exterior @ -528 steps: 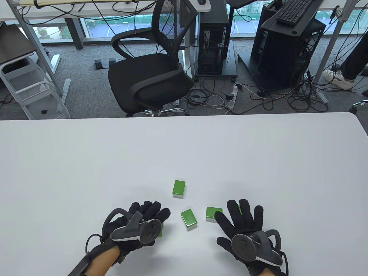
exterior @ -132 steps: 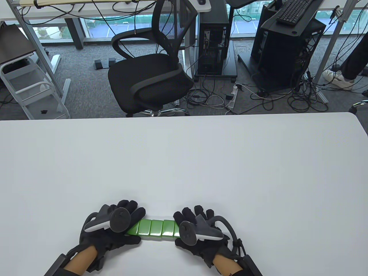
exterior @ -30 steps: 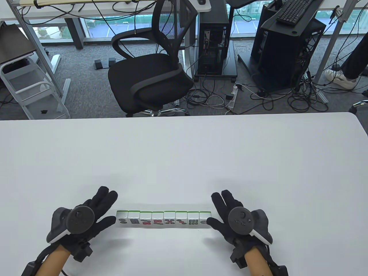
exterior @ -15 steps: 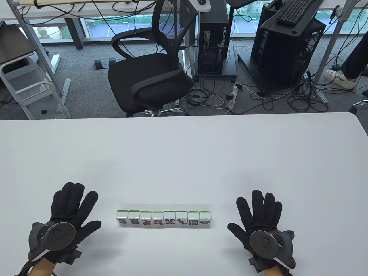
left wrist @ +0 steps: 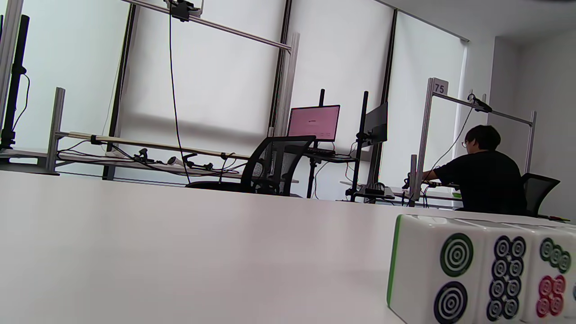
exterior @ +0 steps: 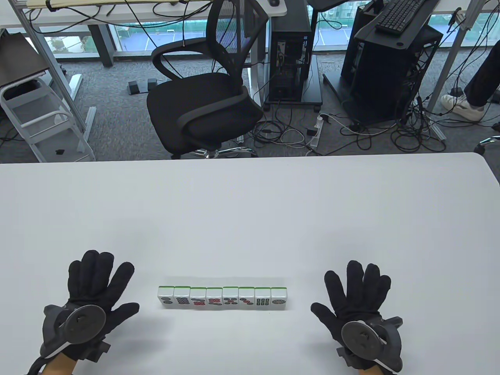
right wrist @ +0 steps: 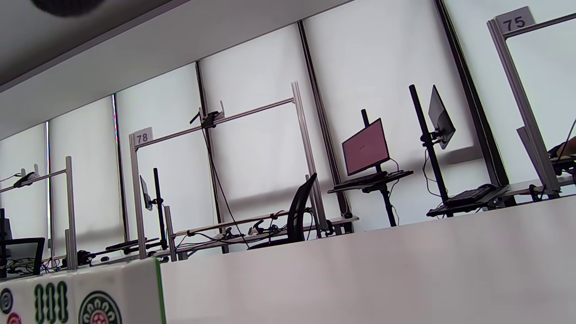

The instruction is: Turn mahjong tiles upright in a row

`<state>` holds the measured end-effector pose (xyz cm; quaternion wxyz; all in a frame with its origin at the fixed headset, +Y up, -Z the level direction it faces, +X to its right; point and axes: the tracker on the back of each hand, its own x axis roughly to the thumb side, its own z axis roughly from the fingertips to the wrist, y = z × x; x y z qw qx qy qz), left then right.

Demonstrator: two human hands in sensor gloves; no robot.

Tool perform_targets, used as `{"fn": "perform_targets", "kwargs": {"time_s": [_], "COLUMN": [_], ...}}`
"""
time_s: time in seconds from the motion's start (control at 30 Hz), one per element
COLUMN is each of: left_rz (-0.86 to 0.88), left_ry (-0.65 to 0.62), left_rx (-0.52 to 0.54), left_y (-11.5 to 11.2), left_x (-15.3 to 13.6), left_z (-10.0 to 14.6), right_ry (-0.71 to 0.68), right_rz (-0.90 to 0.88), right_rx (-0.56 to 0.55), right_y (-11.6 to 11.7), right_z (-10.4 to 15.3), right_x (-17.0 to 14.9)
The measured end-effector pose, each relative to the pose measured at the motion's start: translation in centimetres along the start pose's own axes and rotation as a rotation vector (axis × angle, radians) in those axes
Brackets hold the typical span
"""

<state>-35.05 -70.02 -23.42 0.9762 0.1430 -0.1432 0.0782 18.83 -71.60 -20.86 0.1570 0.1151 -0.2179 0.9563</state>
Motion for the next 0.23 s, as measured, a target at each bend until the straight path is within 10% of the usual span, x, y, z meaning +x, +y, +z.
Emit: {"fn": "perform_targets", "kwargs": {"time_s": [0.23], "left_rz": [-0.017], "left_ry": [-0.013], "left_rx": [-0.023], "left_y": [-0.19], "left_x": [0.34], "left_z": [0.0], "right_ry": [0.004], "right_rz": [0.003], "right_rx": [0.012], "right_y": [0.1], "right_z": [-0.03], "right_x": [0.05]}}
